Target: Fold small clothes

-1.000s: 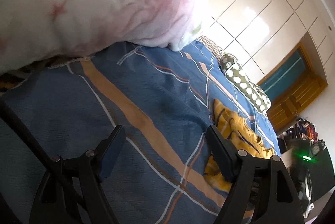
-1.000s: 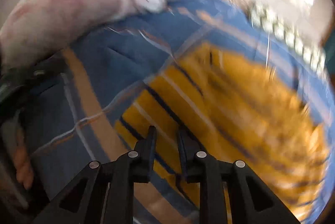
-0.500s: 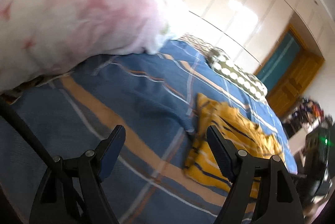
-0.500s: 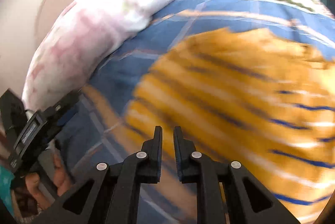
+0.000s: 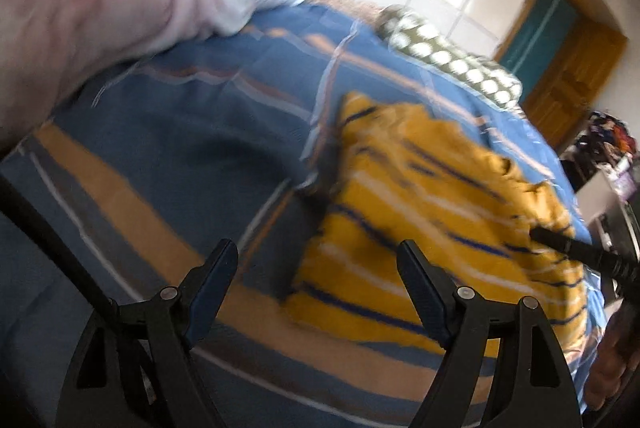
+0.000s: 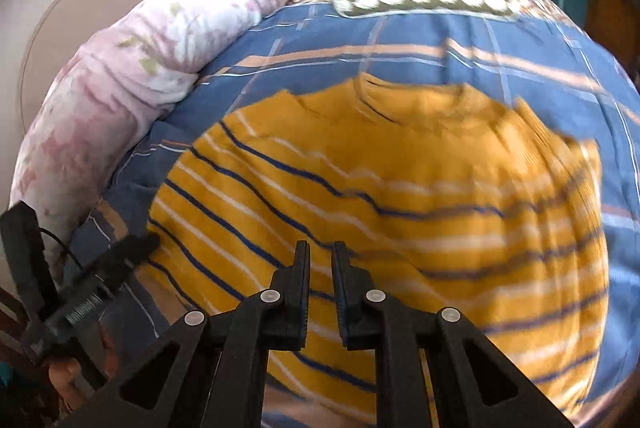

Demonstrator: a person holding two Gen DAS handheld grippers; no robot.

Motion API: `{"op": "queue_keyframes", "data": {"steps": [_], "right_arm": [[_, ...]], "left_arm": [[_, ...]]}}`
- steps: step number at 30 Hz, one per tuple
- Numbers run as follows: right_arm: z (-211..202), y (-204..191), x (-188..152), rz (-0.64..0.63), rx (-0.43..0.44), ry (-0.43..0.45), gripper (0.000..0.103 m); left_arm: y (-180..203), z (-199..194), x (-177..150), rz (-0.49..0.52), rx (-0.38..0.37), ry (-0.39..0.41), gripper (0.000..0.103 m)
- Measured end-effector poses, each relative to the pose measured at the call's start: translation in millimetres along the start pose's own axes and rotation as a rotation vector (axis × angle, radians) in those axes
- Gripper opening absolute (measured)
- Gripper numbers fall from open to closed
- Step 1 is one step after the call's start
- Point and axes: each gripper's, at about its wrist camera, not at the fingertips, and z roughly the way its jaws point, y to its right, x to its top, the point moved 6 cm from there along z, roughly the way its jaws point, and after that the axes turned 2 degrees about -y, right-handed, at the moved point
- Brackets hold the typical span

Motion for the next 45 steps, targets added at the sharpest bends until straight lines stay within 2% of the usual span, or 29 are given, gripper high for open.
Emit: {"op": "queue_keyframes", "data": {"steps": [3,8,12,16,18,20,23,24,26,29,31,33,35,39,40,43,45], "right_arm": [[29.1,-31.7,26.1,-0.070,-0.012,-0.032,0.014],[100.8,-75.0,69.2,-0.142,-0.060,-0.120,0.014],[148.4,-85.4,91.5,-0.114,-0.088,-0.170,0.014],[161.4,-83.8,103.0,-0.100,-0.106,-0.155,0.013],[150.6,-80.5,105.2,-0.092,-0.093,-0.156,0.014],[128.7,-74.0,108.0,-0.099,-0.090,-0.114,0.018],[72.9,-41.2,101.7,-0.083,-0.077,-0.060,0.036],[59.4,-29.5,99.1,-0.075,-0.087,-0.051,0.037],[21.5,7.7,88.2,-0.040,-0.117,-0.028,0.038],[-41.1,84.9,54.4,0.078,-0.213,0.014,0.041],[-64.3,120.4,31.8,0.128,-0.263,0.023,0.041],[-84.1,154.8,2.3,0.187,-0.290,0.025,0.041],[-91.8,172.6,-21.1,0.243,-0.272,0.028,0.041],[-80.7,184.1,-59.1,0.337,-0.156,0.015,0.041],[-75.6,188.2,-67.2,0.360,-0.148,0.004,0.041],[-60.2,210.7,-90.6,0.439,-0.200,-0.021,0.041],[-64.9,226.2,-94.0,0.484,-0.247,0.020,0.044]], "left_arm": [[-16.8,11.9,-3.6,-0.062,-0.023,-0.058,0.080],[-16.4,11.8,-6.1,-0.028,-0.019,-0.052,0.080],[-12.5,14.2,-4.3,0.001,-0.016,-0.057,0.081],[-11.7,16.3,-2.1,0.000,-0.024,-0.058,0.082],[-9.9,16.9,-2.4,0.010,-0.014,-0.057,0.082],[-7.4,17.0,-3.5,0.022,0.003,-0.055,0.082],[-6.1,15.1,-6.0,0.022,0.015,-0.050,0.082],[-5.9,13.7,-6.5,0.018,0.017,-0.048,0.082],[-5.3,7.4,-7.9,0.002,0.016,-0.032,0.082],[1.3,-7.5,-5.0,-0.007,-0.002,0.021,0.082],[13.0,-25.0,-5.2,0.006,-0.025,0.086,0.082],[24.6,-35.0,-9.0,0.028,-0.050,0.116,0.082],[43.6,-34.5,-16.6,0.086,-0.068,0.107,0.082],[63.9,-13.4,-30.3,0.179,-0.028,0.040,0.082],[64.1,-9.2,-33.1,0.187,-0.017,0.027,0.082],[59.0,-1.2,-34.5,0.165,-0.034,-0.013,0.082],[55.4,-3.9,-34.0,0.143,-0.055,-0.010,0.082]]}}
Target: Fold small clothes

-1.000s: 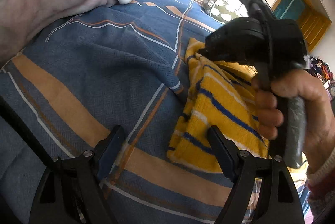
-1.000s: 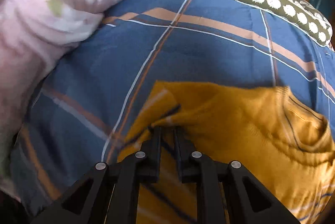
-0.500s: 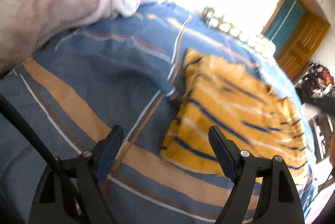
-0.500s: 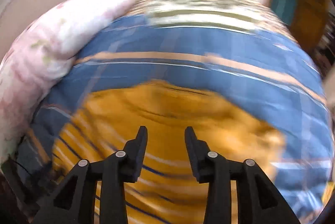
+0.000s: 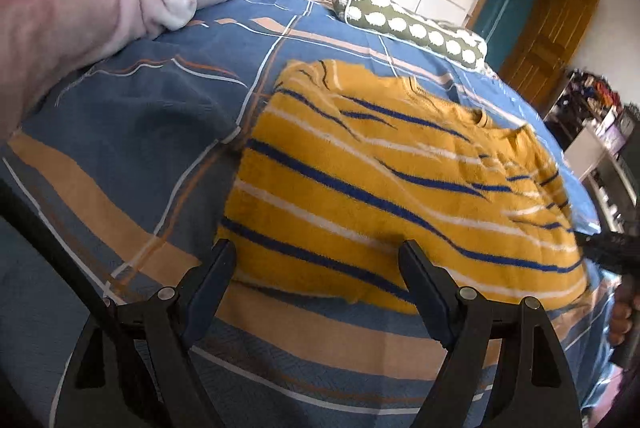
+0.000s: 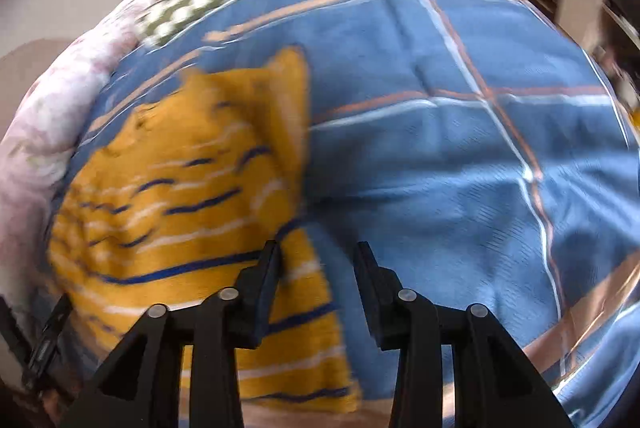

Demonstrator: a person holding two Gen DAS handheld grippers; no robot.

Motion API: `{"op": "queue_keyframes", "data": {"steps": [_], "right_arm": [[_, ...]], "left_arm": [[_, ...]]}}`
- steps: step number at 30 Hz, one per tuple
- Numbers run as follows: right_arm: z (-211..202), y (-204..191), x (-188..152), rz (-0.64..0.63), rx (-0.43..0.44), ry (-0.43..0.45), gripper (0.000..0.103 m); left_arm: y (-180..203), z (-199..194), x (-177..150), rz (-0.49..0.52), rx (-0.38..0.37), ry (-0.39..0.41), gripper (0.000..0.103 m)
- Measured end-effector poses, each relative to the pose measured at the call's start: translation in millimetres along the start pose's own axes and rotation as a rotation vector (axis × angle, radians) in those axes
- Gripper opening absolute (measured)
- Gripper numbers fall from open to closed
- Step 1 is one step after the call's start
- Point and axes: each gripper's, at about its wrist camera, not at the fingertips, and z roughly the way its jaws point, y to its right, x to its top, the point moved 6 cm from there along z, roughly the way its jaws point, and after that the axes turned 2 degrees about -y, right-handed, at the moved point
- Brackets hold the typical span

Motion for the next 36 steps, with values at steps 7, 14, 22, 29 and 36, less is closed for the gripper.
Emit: {"op": "queue_keyframes", "data": {"steps": [7,14,22,29,36], "right_arm": [[-25.9,-37.6,26.0,-0.077,0.041,0.106,0.037],[34.5,-106.7,57.9,-0.202,0.080,0.008,0.036],[47.3,-77.2,105.4,-0.108,-0.117,0.076,0.042],[-40.9,-37.2,45.3,-0.031,0.133,0.106,0.053],[-76.3,2.6,-66.5,0.150,0.421,0.018,0.053]], "left_arm": [[0.6,-0.2,-4.3,0.016,0.021,0.002,0.082],[0.0,3.8,-2.0,0.024,0.019,0.002,0.082],[3.8,9.4,-1.1,0.040,0.013,-0.007,0.088],[4.8,9.0,-1.7,0.041,0.021,-0.004,0.089],[-5.7,-22.2,2.4,-0.054,-0.036,0.110,0.089]]}}
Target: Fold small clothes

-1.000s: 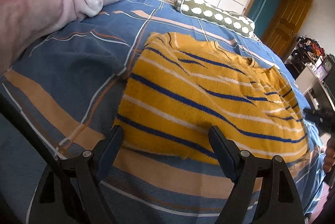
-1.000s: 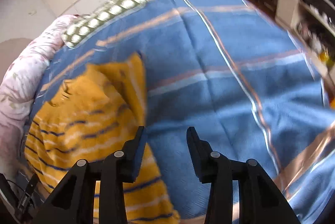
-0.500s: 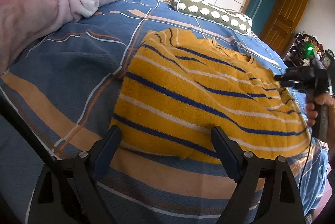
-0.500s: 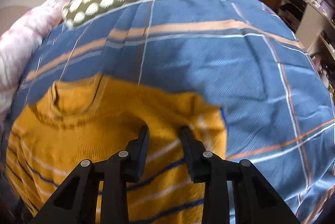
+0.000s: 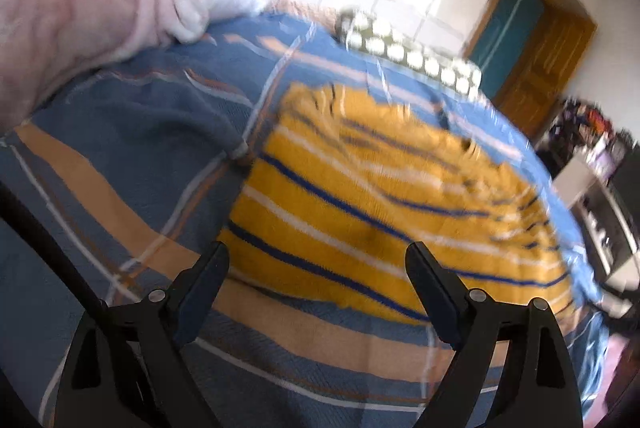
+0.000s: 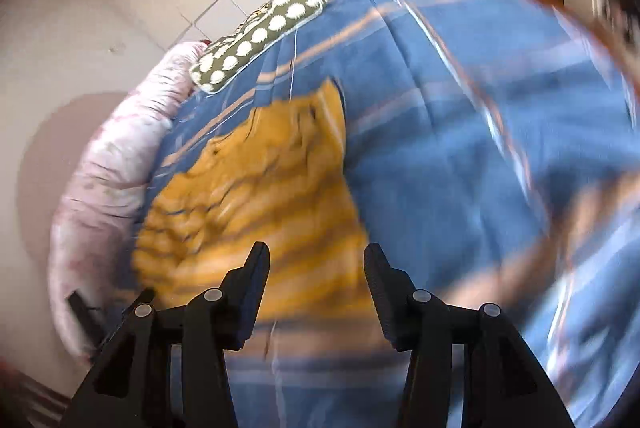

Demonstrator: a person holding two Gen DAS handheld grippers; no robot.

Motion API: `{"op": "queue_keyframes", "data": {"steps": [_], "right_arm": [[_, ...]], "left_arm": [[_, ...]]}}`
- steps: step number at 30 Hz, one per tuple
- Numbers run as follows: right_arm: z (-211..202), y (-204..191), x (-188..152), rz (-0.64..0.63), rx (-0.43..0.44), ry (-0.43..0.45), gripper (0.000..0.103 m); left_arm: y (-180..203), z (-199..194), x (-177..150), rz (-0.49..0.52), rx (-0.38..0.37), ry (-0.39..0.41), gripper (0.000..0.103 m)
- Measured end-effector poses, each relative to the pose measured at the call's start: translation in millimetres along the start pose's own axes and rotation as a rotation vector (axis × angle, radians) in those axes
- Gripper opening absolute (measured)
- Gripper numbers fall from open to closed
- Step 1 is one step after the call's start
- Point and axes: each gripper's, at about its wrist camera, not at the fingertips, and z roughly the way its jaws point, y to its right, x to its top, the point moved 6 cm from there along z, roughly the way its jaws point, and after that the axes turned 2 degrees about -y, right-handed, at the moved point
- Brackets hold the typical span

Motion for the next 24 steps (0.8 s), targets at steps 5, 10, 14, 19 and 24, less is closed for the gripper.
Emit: {"op": "queue_keyframes", "data": {"steps": [5,10,14,19,24], "right_arm": [[27.8,-0.7,-37.7,0.104,0.112,-0.042,0.053],[55.2,-4.0,-35.1,0.130,0.056,-0.015,0.053],[63.9,0.4,-17.8,0.168,0.008,0.033,0.053],[69.6,-7.3,-0.3,0.113,-0.135,0.052,0.026],[52.1,-66.9,12.9,-0.137,-0.341,0.128,0.015]], "left_arm": [[-10.5,-26.7,4.5,-0.036,-0.023,0.085,0.089],[-30.5,-34.0,6.4,-0.062,-0.005,0.096,0.089],[-46.8,-41.6,9.1,-0.109,-0.007,0.109,0.089],[-72.0,-56.2,21.4,-0.202,-0.015,0.139,0.089],[-106.8,-75.5,31.1,-0.268,0.055,0.186,0.089]]}}
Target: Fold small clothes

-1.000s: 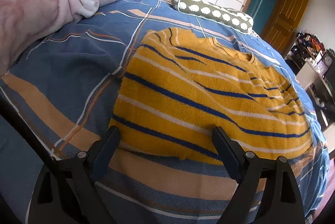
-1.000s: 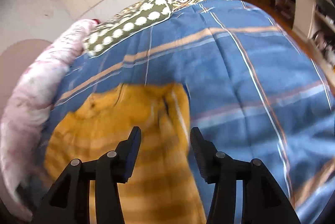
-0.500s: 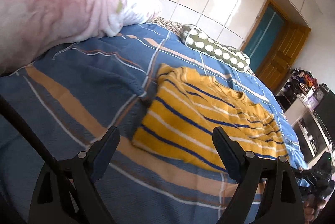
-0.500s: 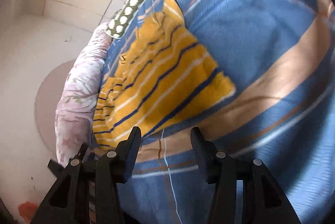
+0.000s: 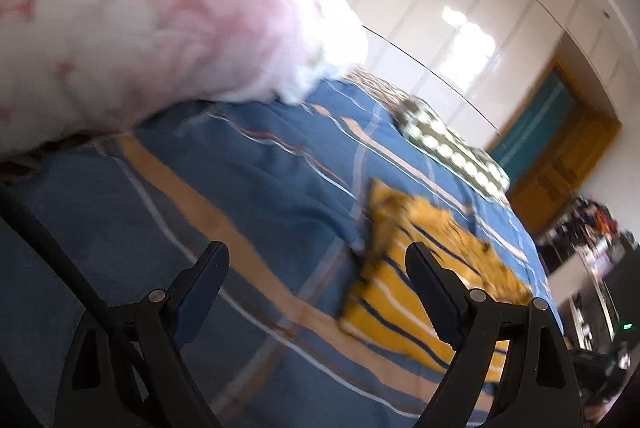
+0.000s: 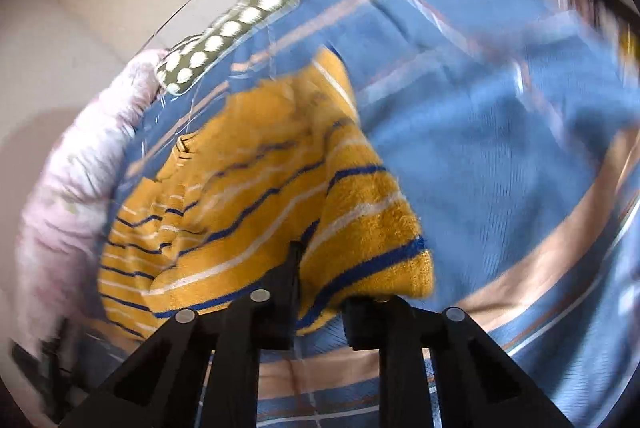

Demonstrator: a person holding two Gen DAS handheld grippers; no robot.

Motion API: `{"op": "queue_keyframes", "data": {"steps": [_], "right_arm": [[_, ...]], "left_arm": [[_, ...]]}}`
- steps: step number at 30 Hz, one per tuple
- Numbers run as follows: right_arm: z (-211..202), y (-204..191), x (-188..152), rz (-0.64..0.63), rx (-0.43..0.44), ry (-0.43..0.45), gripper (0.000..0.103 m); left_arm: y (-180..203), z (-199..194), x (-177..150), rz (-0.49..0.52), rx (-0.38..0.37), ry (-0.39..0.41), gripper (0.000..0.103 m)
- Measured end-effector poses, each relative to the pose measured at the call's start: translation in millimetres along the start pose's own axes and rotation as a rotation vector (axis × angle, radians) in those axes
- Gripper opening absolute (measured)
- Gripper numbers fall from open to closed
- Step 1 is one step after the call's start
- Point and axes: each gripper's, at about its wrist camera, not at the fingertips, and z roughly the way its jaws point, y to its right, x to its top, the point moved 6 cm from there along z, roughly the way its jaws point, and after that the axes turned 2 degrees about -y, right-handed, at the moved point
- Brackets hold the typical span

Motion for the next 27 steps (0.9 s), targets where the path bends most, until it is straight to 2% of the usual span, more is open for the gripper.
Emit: {"op": "queue_keyframes", "data": {"steps": [3,6,9,12,15,18,22,27], "right_arm": [[-14.3,-67.7,14.0,-0.186,-0.038,0.056,0.014],[-8.1,-160.7,4.3,-0.400,-0.019,0.074,0.014],[17.5,-235.0,-31.4,-0.547,0.073,0.017,0.012],[55.1,-281.6,-79.6,-0.662,0.146,-0.090,0.011],[82.6,-296.0,-113.7,-0.722,0.145,-0.158,0.010],[94.8,-292.3,-122.4,-0.737,0.119,-0.172,0.010],[87.8,-289.3,-123.1,-0.810,0.097,-0.165,0.010],[80.1,-299.5,-138.7,-0.939,0.050,-0.116,0.010]], "left_arm": [[-24.5,-13.7,13.6,-0.053,0.031,0.042,0.089],[-51.4,-28.9,24.7,-0.116,0.064,0.083,0.089],[-77.4,-38.9,30.2,-0.190,0.085,0.097,0.089],[-99.6,-42.7,33.0,-0.264,0.086,0.094,0.089],[-106.1,-44.2,33.0,-0.277,0.080,0.088,0.089],[-103.1,-44.8,34.6,-0.267,0.068,0.086,0.089],[-94.6,-39.4,34.0,-0.258,0.053,0.070,0.089],[-88.3,-36.7,32.4,-0.244,0.060,0.063,0.089]]}}
